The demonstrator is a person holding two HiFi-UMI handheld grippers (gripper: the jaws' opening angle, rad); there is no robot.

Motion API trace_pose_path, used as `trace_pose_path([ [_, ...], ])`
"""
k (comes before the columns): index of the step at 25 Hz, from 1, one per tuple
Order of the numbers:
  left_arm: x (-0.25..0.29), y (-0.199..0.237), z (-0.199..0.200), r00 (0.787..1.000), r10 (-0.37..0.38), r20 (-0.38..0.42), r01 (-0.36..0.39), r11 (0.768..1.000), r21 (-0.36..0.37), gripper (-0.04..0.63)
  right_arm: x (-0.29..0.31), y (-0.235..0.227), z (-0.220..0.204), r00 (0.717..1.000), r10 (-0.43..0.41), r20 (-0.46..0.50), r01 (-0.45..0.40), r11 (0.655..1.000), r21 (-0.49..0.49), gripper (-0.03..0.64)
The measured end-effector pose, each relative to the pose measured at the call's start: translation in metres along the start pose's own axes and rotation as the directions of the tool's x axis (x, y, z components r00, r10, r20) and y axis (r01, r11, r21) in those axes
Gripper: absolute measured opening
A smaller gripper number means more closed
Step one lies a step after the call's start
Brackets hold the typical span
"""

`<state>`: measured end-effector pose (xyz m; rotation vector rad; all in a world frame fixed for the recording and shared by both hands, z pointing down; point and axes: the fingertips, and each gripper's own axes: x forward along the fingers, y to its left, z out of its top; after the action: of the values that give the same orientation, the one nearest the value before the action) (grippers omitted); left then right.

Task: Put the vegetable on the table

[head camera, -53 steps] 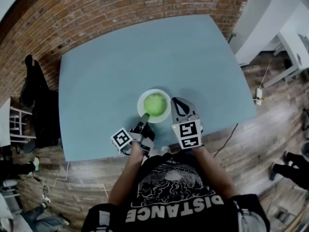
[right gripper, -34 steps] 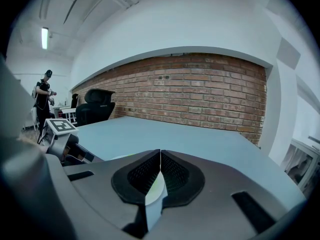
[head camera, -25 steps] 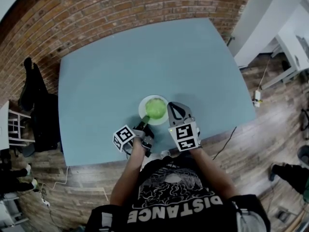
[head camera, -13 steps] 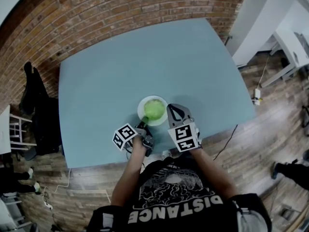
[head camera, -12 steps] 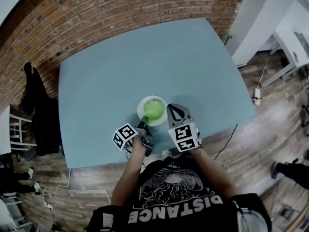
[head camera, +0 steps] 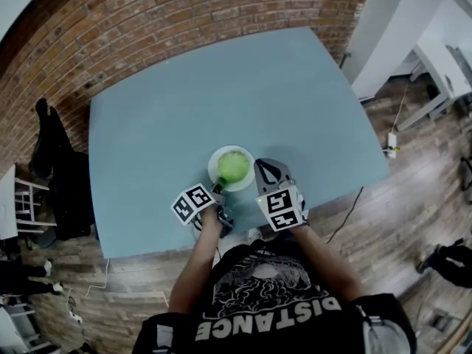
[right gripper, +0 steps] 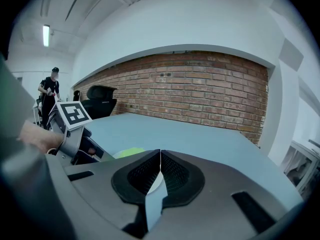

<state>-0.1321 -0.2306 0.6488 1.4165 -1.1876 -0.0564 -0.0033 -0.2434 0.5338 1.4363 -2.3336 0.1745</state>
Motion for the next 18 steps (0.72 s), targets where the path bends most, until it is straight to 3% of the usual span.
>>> trace_pose_path([
  [5, -0.001, -0.001, 0.005, 0.999, 0.042, -0.001, -0.041, 0.994, 0.098, 0.053, 0.0, 0.001, -0.001, 1.0, 0.002, -0.007, -0.002, 1.0, -0.002, 0.009],
  [9, -0.001, -0.005, 0.011, 0.997, 0.076, 0.006, -0.075, 0.972, 0.221, 0.064, 0.001, 0.001, -0.001, 1.0, 0.008, -0.008, -0.008, 1.0, 0.003, 0.009],
  [18, -0.001, 0.0, 0.013, 0.986, 0.166, 0.01, -0.159, 0.924, 0.348, 0.075, 0.002, 0.002, -0.002, 1.0, 0.011, -0.012, -0.011, 1.0, 0.008, 0.009],
])
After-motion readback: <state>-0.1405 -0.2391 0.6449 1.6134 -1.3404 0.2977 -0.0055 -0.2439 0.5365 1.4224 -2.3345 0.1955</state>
